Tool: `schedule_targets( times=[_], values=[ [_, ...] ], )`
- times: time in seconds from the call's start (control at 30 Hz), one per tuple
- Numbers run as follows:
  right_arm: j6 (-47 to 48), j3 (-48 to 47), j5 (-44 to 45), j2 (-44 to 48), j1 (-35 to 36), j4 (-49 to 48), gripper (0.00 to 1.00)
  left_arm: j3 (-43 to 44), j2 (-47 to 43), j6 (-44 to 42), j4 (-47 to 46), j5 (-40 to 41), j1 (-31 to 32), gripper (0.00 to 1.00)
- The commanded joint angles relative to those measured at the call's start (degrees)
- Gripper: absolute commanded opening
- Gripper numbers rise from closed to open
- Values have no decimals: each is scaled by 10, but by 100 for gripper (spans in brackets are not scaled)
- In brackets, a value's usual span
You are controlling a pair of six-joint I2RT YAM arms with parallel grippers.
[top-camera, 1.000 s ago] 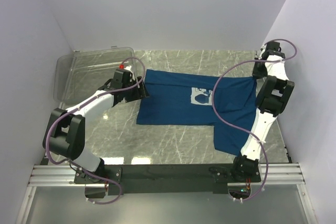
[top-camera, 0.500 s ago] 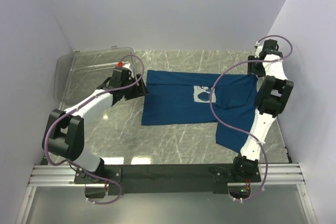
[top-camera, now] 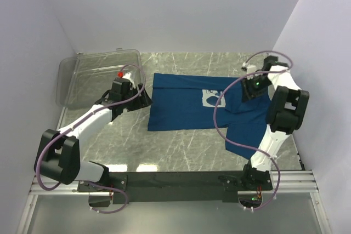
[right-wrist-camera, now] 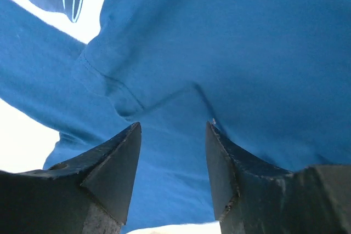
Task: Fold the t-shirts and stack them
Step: Fold the tshirt
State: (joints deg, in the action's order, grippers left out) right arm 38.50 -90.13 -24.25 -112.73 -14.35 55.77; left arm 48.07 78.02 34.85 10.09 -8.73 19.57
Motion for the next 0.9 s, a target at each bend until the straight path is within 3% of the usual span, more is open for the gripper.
schedule_targets(
  times=[0.0,0.3,0.7,0.8,0.87],
  values=[
    [9,8,2,-17,27,5,57,-16,-33,12,-26,-5,-1,73],
    [-17,7,42,-46,37,-24,55,-53,-80,24,-19,1,-1,73],
    [-28,29,76,-61,39,-58,56,-55,-79,22,-19,1,-1,73],
    [-28,36,76,-61,40,-59,53,-54,-81,21,-15,1,-1,73],
    [-26,43,76,-54,40,-58,44,-57,-85,21,-15,1,-1,73]
  ],
)
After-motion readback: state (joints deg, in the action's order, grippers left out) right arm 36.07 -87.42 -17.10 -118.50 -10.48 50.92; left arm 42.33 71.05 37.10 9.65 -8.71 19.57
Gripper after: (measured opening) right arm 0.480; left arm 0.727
